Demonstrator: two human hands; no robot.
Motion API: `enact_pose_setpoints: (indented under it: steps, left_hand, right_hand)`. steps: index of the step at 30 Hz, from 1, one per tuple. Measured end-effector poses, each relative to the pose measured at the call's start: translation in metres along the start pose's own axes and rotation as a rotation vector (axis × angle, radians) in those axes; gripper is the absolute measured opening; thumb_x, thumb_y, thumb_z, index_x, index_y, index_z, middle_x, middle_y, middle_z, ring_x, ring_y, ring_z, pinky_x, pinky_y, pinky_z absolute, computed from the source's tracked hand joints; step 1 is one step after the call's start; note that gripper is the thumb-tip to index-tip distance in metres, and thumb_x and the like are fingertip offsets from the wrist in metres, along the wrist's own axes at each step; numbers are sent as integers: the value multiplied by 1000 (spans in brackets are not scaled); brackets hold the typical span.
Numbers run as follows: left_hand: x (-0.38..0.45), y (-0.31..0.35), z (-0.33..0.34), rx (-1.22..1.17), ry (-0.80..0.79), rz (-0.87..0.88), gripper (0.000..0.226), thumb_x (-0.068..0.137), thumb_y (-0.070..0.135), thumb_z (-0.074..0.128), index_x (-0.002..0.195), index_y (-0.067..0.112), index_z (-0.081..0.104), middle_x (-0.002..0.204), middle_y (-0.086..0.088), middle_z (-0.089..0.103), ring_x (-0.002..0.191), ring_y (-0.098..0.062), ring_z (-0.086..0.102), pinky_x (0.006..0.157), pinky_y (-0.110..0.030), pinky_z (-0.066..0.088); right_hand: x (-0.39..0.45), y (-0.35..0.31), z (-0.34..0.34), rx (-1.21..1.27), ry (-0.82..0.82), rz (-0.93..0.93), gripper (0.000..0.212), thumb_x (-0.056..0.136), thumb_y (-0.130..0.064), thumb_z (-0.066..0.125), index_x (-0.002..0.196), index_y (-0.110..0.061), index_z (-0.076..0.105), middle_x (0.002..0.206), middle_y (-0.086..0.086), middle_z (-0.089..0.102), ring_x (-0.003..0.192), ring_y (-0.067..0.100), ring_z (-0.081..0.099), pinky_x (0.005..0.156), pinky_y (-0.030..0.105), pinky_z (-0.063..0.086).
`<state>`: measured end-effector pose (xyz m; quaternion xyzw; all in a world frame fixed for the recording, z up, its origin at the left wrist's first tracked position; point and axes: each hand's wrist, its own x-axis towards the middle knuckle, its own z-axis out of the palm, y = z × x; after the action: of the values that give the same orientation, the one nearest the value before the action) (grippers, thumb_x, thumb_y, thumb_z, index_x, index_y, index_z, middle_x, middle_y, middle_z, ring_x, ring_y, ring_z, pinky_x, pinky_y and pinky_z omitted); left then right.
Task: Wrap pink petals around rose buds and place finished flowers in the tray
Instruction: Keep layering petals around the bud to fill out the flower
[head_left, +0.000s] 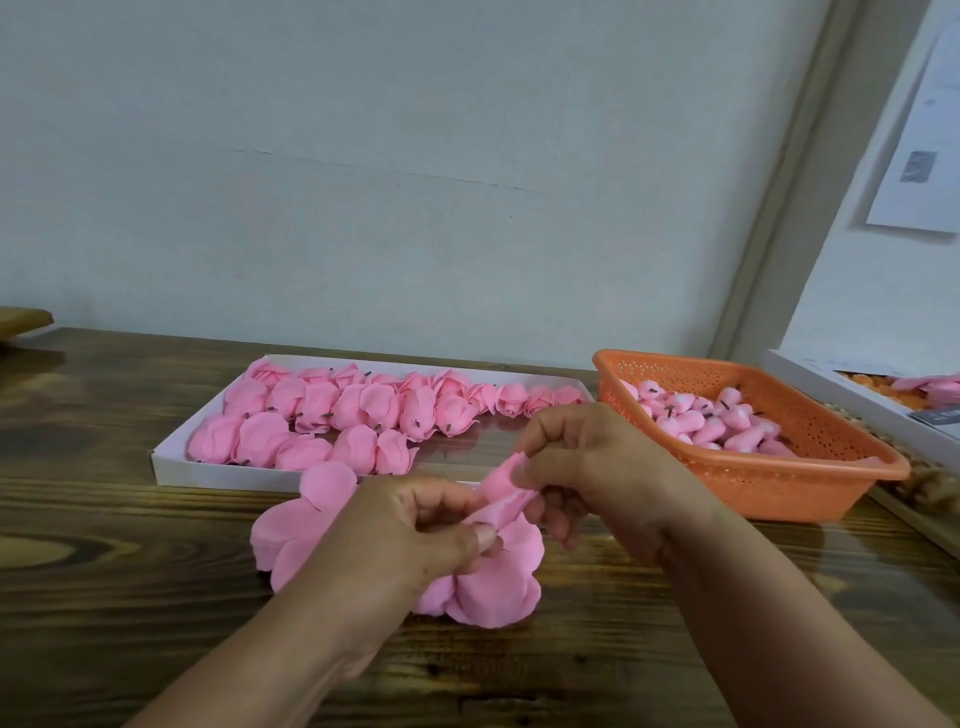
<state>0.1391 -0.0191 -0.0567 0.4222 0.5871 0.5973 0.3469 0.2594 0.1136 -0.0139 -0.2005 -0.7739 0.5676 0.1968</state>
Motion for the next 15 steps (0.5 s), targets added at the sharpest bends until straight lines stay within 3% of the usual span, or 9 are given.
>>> enact_pose_setpoints:
  steps: [4, 10, 13, 15]
  left_hand:
    - [-3, 5, -7, 77, -94, -6, 18, 80, 5, 70, 80, 22, 78, 80, -12, 74, 73, -19, 70, 70, -32, 57]
    - [-3, 12, -21, 135, -197, -8, 23, 85, 7, 66, 79, 27, 76, 74, -11, 74, 58, -14, 66, 48, -15, 46]
    - [-3, 10, -19, 109, -190, -2, 11, 75, 16, 72, 77, 25, 77, 74, -11, 74, 61, -15, 67, 57, -23, 54]
    - [-6, 6, -16, 94, -140, 33, 15, 64, 26, 71, 78, 23, 77, 78, -7, 75, 66, -19, 70, 65, -33, 59]
  right_hand:
    - [0, -3, -2, -50, -67, 27, 20, 83, 10, 55, 72, -6, 59, 49, 11, 59, 31, 15, 47, 35, 19, 38]
    - [-4, -4, 0, -134, -155, -9, 9, 79, 6, 59, 81, -1, 64, 51, 10, 59, 33, 13, 47, 37, 19, 38]
    - [-4, -6, 2, -185, -154, -33, 16, 82, 9, 58, 78, -5, 65, 50, 7, 59, 34, 12, 47, 37, 19, 38]
    - [-5, -8, 2, -196, -153, -60, 14, 83, 6, 61, 78, -7, 64, 51, 5, 60, 35, 11, 47, 38, 19, 39]
